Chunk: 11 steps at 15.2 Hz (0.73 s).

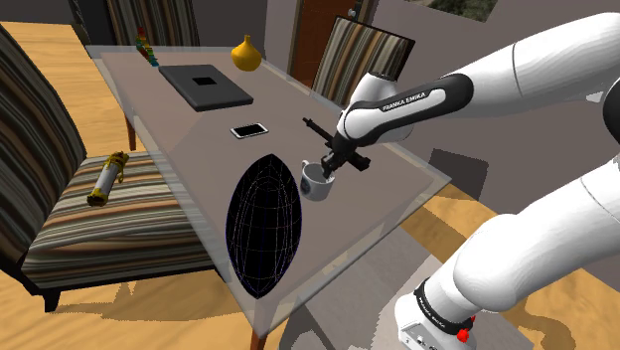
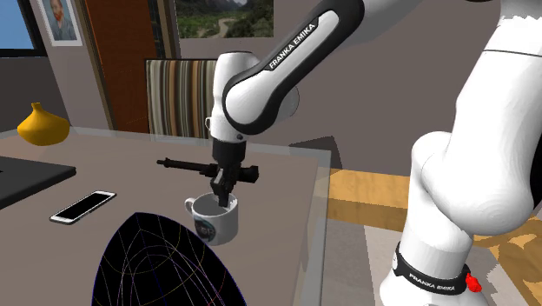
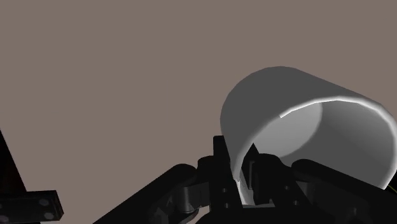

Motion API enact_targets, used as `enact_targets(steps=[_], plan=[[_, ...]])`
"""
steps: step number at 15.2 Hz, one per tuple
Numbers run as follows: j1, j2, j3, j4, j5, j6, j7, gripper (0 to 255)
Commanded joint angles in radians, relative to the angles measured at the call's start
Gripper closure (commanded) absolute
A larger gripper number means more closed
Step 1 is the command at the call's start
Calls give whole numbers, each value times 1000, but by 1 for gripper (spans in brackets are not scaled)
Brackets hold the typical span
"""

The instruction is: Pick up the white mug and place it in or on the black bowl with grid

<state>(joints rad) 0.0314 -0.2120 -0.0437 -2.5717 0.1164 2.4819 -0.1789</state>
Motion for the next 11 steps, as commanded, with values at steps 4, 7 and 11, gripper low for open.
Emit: enact_targets(steps=[4,7,11], plan=[[-4,-44,2,26,-11,-69,12,255],[-6,-69,3,46,-17,-114,18,255],[-8,-100,4,75,-24,-174,26,255]])
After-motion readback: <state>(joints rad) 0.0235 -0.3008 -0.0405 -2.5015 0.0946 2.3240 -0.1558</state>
